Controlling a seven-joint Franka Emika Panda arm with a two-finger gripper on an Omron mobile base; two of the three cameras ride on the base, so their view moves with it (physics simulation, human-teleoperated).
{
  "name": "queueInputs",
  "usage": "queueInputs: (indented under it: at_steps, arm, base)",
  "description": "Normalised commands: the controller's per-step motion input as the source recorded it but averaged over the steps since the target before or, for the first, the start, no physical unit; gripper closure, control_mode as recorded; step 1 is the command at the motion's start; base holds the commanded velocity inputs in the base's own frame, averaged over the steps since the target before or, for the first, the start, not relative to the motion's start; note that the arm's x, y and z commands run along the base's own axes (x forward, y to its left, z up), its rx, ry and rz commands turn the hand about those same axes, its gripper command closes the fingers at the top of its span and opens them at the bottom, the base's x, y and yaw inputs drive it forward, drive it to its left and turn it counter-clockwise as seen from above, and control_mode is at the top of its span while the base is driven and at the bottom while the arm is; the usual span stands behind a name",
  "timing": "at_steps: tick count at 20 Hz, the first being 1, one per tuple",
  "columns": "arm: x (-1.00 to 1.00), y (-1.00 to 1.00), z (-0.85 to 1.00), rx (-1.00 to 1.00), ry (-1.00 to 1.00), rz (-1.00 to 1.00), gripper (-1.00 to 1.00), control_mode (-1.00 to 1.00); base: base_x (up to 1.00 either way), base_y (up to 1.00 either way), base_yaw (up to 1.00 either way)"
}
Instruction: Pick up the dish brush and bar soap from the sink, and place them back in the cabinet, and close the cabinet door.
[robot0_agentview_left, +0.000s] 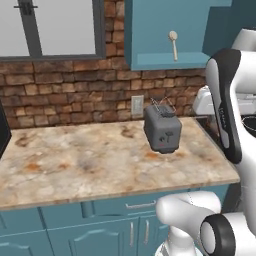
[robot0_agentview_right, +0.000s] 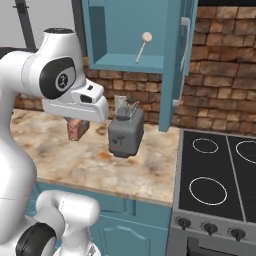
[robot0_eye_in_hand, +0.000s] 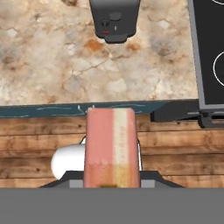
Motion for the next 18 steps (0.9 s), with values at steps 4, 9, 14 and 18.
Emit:
queueInputs:
  at_steps: [4,9,14,18]
  arm:
    - [0.0,0.0,0.0,0.0,0.0,0.0,1.0,1.0]
    - [0.0,0.0,0.0,0.0,0.0,0.0,1.0,1.0]
    - [0.0,0.0,0.0,0.0,0.0,0.0,1.0,1.0]
    - [0.0,0.0,0.0,0.0,0.0,0.0,1.0,1.0]
  base:
    - [0.19,-0.25,-0.13]
    - [0.21,-0.03,-0.19]
    - [0.25,0.0,-0.25]
    - [0.07,-0.05,-0.17]
